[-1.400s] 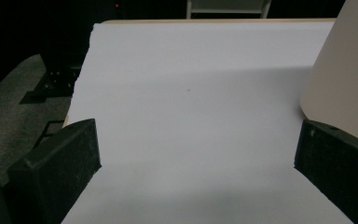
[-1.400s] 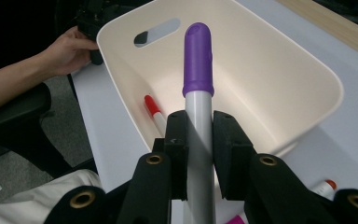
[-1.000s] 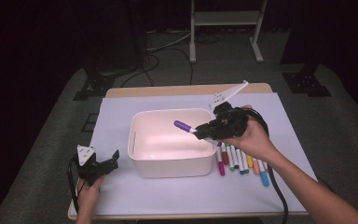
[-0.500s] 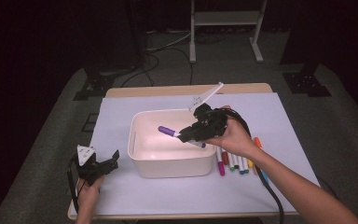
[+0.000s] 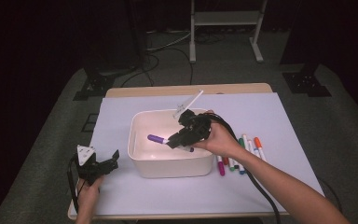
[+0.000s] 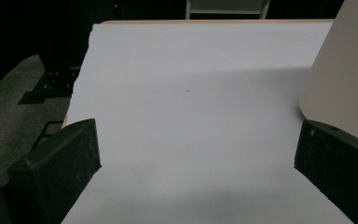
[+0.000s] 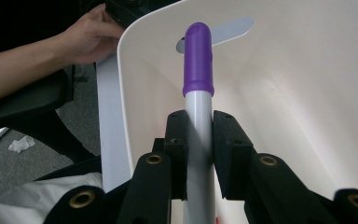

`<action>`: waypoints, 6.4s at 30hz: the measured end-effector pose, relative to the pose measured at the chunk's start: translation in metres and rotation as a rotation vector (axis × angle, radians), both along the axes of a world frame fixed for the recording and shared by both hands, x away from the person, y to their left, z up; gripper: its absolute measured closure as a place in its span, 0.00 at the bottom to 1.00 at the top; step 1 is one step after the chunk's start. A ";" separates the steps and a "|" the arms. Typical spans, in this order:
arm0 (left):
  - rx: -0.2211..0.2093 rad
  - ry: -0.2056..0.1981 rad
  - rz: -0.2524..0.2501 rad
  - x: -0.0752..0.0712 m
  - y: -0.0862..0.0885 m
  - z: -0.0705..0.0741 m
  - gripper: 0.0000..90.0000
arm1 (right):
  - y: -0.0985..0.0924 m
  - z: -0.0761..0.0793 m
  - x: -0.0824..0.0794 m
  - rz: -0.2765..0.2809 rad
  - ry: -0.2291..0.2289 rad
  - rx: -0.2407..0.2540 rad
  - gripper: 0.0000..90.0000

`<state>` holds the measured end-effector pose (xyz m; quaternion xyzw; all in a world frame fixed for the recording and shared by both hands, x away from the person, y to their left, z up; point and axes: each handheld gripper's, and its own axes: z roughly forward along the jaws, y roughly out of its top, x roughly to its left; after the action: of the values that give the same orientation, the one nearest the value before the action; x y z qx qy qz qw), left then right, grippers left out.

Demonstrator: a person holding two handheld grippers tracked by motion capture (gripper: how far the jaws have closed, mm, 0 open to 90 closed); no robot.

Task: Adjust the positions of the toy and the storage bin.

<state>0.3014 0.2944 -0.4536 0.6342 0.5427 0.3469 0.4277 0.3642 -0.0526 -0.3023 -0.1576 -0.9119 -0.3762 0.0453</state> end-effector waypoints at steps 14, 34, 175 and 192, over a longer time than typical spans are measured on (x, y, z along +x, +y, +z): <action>-0.004 0.002 0.002 0.000 0.000 0.000 0.00 | 0.028 -0.024 0.012 0.067 0.025 -0.039 0.84; -0.007 0.002 0.004 0.001 0.001 0.000 0.00 | 0.049 -0.046 0.013 0.122 0.037 -0.169 0.83; 0.004 0.000 0.004 0.000 0.000 0.000 0.00 | -0.148 0.039 -0.043 -0.324 -0.067 0.104 0.84; 0.005 0.001 0.000 0.000 0.000 0.000 0.00 | -0.063 0.041 -0.034 -0.117 -0.062 0.039 0.84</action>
<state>0.3012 0.2944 -0.4536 0.6355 0.5420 0.3480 0.4257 0.3303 -0.1153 -0.2616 -0.1979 -0.8946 -0.4007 -0.0018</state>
